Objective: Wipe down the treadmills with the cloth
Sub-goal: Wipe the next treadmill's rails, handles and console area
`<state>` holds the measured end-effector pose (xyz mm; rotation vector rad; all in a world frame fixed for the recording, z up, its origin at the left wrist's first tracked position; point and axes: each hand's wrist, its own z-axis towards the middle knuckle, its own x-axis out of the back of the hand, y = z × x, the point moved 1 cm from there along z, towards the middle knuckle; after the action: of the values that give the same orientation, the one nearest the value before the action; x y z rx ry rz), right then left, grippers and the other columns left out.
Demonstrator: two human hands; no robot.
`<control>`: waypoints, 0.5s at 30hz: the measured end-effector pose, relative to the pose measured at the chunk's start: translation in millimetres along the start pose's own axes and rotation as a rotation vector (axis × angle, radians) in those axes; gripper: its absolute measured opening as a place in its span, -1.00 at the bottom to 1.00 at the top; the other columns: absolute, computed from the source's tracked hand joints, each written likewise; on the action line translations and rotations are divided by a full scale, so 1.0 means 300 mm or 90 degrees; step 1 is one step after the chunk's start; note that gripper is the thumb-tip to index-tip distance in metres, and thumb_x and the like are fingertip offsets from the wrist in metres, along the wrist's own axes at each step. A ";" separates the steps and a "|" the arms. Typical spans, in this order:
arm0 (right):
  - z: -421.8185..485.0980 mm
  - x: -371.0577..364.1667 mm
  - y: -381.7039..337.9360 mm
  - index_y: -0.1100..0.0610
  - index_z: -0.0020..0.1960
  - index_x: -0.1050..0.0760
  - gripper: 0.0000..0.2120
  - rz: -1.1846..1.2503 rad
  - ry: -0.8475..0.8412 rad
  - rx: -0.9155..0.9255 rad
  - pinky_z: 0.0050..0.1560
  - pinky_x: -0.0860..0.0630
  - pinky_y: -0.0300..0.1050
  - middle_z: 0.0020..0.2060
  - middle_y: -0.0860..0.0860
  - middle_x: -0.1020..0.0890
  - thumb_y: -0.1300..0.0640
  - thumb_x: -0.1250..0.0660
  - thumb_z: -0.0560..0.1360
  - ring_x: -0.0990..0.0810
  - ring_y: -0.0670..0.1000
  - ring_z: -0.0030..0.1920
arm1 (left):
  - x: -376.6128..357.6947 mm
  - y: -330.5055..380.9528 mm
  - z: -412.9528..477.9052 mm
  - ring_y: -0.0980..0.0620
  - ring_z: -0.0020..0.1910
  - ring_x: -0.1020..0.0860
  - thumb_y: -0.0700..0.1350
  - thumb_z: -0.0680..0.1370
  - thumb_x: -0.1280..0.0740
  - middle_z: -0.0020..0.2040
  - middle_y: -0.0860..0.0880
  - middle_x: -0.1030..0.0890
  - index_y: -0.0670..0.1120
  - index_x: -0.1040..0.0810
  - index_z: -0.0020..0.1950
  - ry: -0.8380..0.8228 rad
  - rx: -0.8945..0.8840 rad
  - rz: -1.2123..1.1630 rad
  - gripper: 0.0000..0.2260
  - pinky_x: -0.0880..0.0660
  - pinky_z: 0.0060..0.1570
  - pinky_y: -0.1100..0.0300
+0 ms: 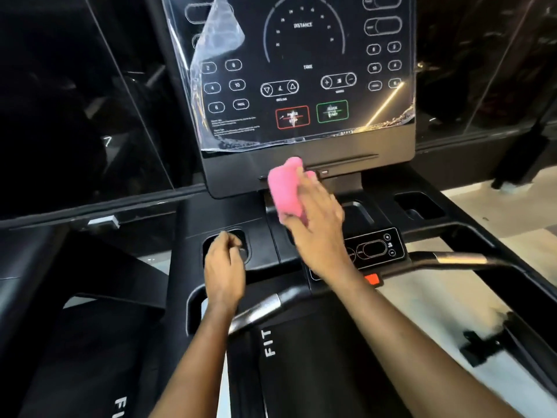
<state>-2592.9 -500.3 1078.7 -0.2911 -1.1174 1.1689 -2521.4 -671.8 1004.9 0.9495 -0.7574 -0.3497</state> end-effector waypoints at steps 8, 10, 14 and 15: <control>0.127 -0.399 0.118 0.03 0.62 -0.13 -0.32 -0.386 -0.407 -0.233 0.54 -0.01 0.25 0.63 0.12 -0.10 -0.24 -0.15 0.60 -0.08 0.27 0.59 | -0.054 -0.214 0.162 -0.05 0.00 -0.50 -0.21 0.50 -0.13 -0.07 0.03 -0.56 0.01 -0.47 -0.09 -0.095 0.043 0.095 -0.83 -0.44 0.01 0.02; 0.107 -0.481 0.130 0.07 0.67 0.16 -0.18 -0.382 -0.365 -0.334 0.56 0.18 0.33 0.64 0.17 0.20 -0.31 -0.09 0.60 0.18 0.35 0.60 | -0.086 -0.247 0.190 -0.02 0.00 -0.47 -0.23 0.49 -0.12 -0.06 0.05 -0.54 0.01 -0.47 -0.06 -0.108 0.021 0.094 -0.80 -0.41 0.03 0.07; 0.077 -0.552 0.170 0.10 0.65 0.29 -0.19 -0.425 -0.286 -0.358 0.52 0.26 0.39 0.61 0.18 0.30 -0.28 -0.01 0.63 0.27 0.33 0.60 | -0.136 -0.284 0.230 -0.06 0.05 -0.42 -0.13 0.60 -0.10 0.09 -0.02 -0.51 -0.07 -0.49 0.08 -0.151 -0.030 0.136 -0.81 -0.41 0.12 -0.06; 0.097 -0.553 0.191 0.09 0.65 0.30 -0.20 -0.436 -0.281 -0.345 0.52 0.23 0.39 0.62 0.17 0.29 -0.28 0.01 0.64 0.25 0.31 0.60 | -0.145 -0.289 0.234 -0.10 0.11 -0.43 -0.10 0.61 -0.09 0.19 -0.05 -0.50 -0.09 -0.49 0.14 -0.168 -0.033 0.178 -0.77 -0.41 0.15 -0.10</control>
<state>-2643.4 -625.1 962.5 -0.0404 -1.7435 0.3051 -2597.6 -736.8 939.1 0.7438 -1.1039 -0.2495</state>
